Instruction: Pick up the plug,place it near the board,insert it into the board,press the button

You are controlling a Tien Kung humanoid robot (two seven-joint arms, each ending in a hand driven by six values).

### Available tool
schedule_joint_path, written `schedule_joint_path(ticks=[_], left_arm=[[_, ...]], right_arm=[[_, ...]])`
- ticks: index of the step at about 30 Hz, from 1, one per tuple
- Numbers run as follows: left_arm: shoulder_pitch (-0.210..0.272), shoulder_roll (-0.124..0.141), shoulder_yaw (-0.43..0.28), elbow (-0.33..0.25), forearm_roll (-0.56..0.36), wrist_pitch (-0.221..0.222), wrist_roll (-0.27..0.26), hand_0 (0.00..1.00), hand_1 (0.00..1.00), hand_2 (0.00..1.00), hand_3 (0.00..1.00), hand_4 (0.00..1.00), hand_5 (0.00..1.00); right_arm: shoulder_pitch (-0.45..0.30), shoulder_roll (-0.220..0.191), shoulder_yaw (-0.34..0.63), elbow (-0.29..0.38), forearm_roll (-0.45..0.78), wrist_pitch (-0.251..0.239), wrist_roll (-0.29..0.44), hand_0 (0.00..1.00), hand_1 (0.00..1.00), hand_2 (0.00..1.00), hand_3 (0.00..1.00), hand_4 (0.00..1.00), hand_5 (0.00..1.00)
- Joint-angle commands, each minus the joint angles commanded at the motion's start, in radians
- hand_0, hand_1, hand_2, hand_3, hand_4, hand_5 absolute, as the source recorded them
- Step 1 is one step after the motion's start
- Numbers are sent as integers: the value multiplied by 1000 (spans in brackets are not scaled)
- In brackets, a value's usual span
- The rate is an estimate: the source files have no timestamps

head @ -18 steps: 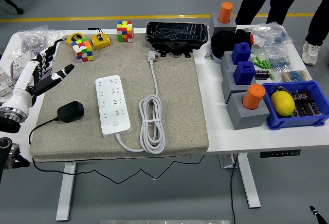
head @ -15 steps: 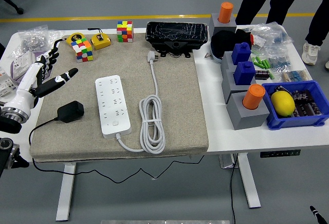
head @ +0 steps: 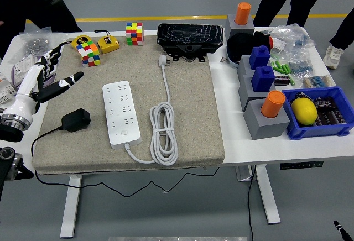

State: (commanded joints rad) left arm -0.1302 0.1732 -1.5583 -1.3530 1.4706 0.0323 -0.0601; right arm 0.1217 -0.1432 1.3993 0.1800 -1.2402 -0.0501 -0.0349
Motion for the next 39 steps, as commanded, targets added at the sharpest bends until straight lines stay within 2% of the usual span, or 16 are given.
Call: schedule_joint_path(ticks=[1,6,7,12,13,18,19,24,25,30,31,36,37,39], left_arm=[[0,-1,-2,2,-14,8,-6,998,998,991,982,998,805],[4,-5,-7,10,-54,30,-27,998,998,991,982,998,805],[4,-5,-7,11,-59,33,-30,970,992,943,915,998,875],[4,-9,-11,20,-84,48,-43,970,992,943,915,998,875],[5,-11,-12,23,-88,50,-45,940,961,902,883,998,918],[5,-12,-11,23,-85,51,-44,940,961,902,883,998,918],[5,-12,-11,22,-84,51,-44,944,958,901,883,998,893],[9,4,10,1,-9,-3,-10,944,958,901,883,998,893],[10,9,17,-3,27,-16,2,998,998,981,959,998,734],[15,32,65,-43,207,-101,96,998,998,981,959,998,734],[16,37,79,-55,245,-117,116,998,998,998,998,998,555],[9,48,116,-67,406,-149,178,998,998,998,998,998,555],[6,49,120,-64,441,-150,187,998,998,998,998,998,390],[2,49,123,-54,494,-150,201,998,998,998,998,998,390]], right_arm=[[0,0,0,0,0,0,0,872,845,808,835,998,998],[-1,-1,2,0,-3,1,2,872,845,808,835,998,998],[-1,-1,6,0,-5,1,2,872,845,808,833,998,998],[-2,-1,14,0,-11,1,1,872,845,808,833,998,998],[-2,-1,14,0,-11,1,1,872,845,808,833,998,998],[1,0,12,0,-7,1,2,872,845,808,833,998,998],[1,0,12,0,-7,1,2,871,845,808,833,998,998],[1,-1,15,0,-9,1,2,871,845,808,833,998,998],[0,-1,17,0,-10,1,1,872,844,808,832,998,998],[2,-1,16,0,-7,2,3,872,844,808,832,998,998],[2,-1,17,0,-8,2,3,871,845,808,831,998,998],[2,-2,21,0,-11,1,2,871,845,808,831,998,998],[2,-2,22,0,-12,1,2,872,845,807,831,998,998],[2,-2,21,0,-10,1,3,872,845,807,831,998,998]])
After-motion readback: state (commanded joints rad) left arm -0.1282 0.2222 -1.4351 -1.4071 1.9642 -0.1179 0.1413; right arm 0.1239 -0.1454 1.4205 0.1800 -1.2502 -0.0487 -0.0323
